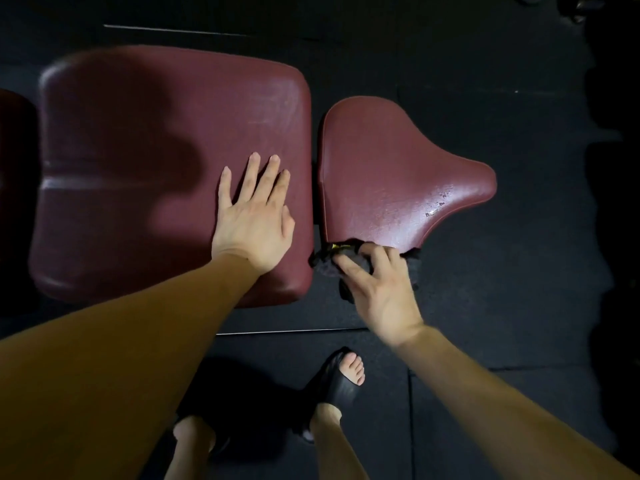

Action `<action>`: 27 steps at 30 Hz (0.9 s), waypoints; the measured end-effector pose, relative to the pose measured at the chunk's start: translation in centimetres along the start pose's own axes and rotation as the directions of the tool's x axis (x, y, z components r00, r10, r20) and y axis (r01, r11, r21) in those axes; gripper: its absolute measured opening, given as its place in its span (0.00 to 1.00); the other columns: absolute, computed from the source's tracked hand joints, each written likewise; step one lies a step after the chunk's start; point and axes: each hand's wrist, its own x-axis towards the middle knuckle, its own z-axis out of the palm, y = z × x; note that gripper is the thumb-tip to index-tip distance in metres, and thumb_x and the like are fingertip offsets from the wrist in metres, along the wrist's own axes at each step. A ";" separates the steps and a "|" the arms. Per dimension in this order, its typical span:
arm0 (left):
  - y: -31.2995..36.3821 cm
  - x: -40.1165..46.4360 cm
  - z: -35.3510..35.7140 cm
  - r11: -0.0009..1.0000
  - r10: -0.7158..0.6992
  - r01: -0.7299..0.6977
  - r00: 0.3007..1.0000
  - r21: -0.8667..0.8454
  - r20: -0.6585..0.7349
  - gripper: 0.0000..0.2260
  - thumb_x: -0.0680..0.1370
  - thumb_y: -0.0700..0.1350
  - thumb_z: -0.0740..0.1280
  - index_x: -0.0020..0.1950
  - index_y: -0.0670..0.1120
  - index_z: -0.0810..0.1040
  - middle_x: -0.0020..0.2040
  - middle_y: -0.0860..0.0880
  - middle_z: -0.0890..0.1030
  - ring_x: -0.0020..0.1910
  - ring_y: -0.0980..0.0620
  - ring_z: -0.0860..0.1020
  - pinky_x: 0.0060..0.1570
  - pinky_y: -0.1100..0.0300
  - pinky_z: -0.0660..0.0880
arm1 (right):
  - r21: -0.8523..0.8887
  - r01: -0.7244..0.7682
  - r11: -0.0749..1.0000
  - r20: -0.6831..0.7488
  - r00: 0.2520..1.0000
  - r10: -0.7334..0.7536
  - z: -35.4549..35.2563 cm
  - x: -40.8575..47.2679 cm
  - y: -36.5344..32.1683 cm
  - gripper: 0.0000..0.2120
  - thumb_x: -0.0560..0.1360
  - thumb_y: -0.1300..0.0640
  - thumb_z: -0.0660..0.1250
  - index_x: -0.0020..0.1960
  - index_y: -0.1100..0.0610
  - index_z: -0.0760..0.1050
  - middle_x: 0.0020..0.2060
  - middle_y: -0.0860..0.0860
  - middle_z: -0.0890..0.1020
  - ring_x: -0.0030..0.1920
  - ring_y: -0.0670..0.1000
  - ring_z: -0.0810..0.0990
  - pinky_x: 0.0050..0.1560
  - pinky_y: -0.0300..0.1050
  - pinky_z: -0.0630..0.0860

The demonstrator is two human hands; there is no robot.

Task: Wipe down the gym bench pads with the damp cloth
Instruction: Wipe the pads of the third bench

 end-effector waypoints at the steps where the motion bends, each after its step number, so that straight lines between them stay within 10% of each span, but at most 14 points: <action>1: 0.0 0.0 0.1 1.000 0.000 0.000 1.000 -0.005 -0.006 0.28 0.83 0.52 0.50 0.83 0.48 0.57 0.85 0.50 0.52 0.84 0.47 0.44 0.79 0.35 0.46 | -0.012 0.062 0.998 0.012 0.998 -0.062 0.0 0.3 0.7 0.14 0.79 0.59 0.68 0.64 0.53 0.81 0.54 0.60 0.78 0.47 0.60 0.73 0.45 0.56 0.72; 4: -0.1 0.0 0.1 1.000 -0.005 0.005 1.000 -0.017 -0.020 0.28 0.82 0.52 0.51 0.83 0.47 0.58 0.85 0.50 0.53 0.84 0.47 0.45 0.79 0.36 0.46 | -0.106 0.100 0.989 -0.064 0.992 -0.107 -0.8 5.7 3.5 0.15 0.79 0.59 0.67 0.66 0.51 0.78 0.51 0.60 0.78 0.45 0.61 0.73 0.43 0.56 0.72; 9: 0.0 0.1 0.1 0.999 -0.004 0.003 1.000 -0.033 -0.023 0.29 0.82 0.52 0.51 0.83 0.48 0.59 0.85 0.50 0.53 0.84 0.47 0.45 0.79 0.36 0.45 | -0.148 -0.370 0.917 -0.270 0.907 0.322 -3.1 16.2 7.4 0.18 0.81 0.48 0.59 0.66 0.49 0.79 0.53 0.59 0.77 0.53 0.64 0.74 0.51 0.57 0.72; 15: -0.1 0.0 -0.1 0.999 0.023 -0.023 1.000 0.025 0.006 0.29 0.82 0.52 0.49 0.83 0.49 0.57 0.85 0.49 0.51 0.84 0.45 0.44 0.78 0.35 0.46 | -0.022 -0.309 0.951 -0.197 0.934 0.299 0.1 2.4 -0.1 0.15 0.79 0.59 0.68 0.66 0.56 0.80 0.47 0.61 0.74 0.46 0.60 0.71 0.45 0.54 0.68; 21: 0.0 -0.1 -0.3 0.998 0.044 -0.046 0.998 0.040 0.042 0.30 0.80 0.51 0.51 0.83 0.49 0.56 0.85 0.52 0.50 0.84 0.45 0.42 0.78 0.33 0.45 | -0.150 0.041 0.988 -0.105 0.993 -0.057 -1.1 3.2 6.1 0.14 0.81 0.56 0.67 0.66 0.56 0.79 0.49 0.59 0.77 0.46 0.58 0.72 0.44 0.55 0.69; 27: 0.4 0.1 -1.0 0.995 0.026 -0.036 0.994 0.093 0.104 0.31 0.80 0.51 0.51 0.84 0.48 0.54 0.85 0.52 0.50 0.83 0.43 0.42 0.77 0.31 0.47 | -0.033 -0.566 0.824 -0.451 0.744 0.493 -4.5 9.3 11.2 0.15 0.82 0.50 0.63 0.63 0.54 0.80 0.52 0.60 0.75 0.50 0.61 0.72 0.52 0.55 0.71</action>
